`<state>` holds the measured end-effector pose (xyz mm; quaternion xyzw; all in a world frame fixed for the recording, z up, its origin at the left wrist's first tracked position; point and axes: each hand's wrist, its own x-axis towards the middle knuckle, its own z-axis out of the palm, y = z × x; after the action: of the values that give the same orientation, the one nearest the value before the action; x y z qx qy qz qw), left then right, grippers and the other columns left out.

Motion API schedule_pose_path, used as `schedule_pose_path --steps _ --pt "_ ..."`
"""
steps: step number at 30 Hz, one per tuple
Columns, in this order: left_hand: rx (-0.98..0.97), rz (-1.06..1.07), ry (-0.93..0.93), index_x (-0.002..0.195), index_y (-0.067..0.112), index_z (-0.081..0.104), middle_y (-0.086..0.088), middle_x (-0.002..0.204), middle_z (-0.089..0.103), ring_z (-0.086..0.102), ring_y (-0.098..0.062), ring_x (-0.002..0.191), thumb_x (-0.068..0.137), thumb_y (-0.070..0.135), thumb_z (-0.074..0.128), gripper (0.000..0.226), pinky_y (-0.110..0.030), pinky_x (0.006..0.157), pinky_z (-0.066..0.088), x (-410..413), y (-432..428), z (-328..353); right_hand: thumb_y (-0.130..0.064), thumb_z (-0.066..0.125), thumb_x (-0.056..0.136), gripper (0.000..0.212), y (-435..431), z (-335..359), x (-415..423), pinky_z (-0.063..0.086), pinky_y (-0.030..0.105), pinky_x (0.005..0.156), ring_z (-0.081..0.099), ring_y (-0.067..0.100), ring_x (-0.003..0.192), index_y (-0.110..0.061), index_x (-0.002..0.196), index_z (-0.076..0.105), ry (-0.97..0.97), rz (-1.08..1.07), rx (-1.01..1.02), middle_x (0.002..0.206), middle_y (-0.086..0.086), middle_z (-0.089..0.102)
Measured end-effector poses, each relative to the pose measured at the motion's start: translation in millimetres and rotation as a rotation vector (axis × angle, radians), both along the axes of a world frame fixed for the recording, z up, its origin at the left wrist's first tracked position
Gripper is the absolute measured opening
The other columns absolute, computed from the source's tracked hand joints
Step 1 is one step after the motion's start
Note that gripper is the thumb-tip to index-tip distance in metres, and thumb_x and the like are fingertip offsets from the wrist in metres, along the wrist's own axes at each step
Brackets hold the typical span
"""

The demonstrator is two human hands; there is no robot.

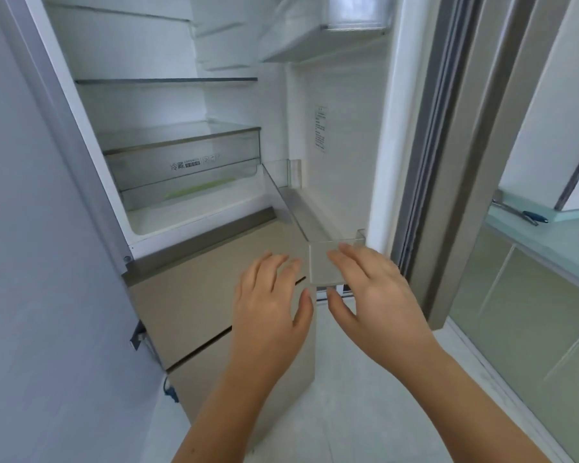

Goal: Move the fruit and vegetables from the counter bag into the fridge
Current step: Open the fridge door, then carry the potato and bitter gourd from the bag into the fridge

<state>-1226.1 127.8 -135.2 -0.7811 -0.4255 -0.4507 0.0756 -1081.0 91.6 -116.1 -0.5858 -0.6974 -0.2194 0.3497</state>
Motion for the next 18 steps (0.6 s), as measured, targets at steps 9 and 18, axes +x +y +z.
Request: schedule_pose_path --steps 9,18 --pt "0.009 -0.069 0.052 0.106 0.008 0.060 -0.012 0.107 0.063 0.055 -0.031 0.105 0.080 0.026 0.044 0.036 -0.044 0.086 0.046 9 48 -11 -0.029 0.043 0.082 0.047 54 -13 5 0.034 0.057 0.098 0.054 0.030 0.113 -0.007 0.122 0.055 -0.034 -0.190 0.054 0.114 0.008 0.064" --pt "0.042 -0.247 0.075 0.107 0.006 0.062 -0.012 0.108 0.063 0.056 -0.032 0.105 0.081 0.025 0.045 0.036 -0.044 0.085 0.047 68 74 -14 -0.021 0.045 0.093 0.031 63 -23 75 0.037 0.048 0.096 0.053 0.028 0.111 -0.010 0.121 0.054 -0.018 -0.163 0.254 0.105 0.009 0.066"
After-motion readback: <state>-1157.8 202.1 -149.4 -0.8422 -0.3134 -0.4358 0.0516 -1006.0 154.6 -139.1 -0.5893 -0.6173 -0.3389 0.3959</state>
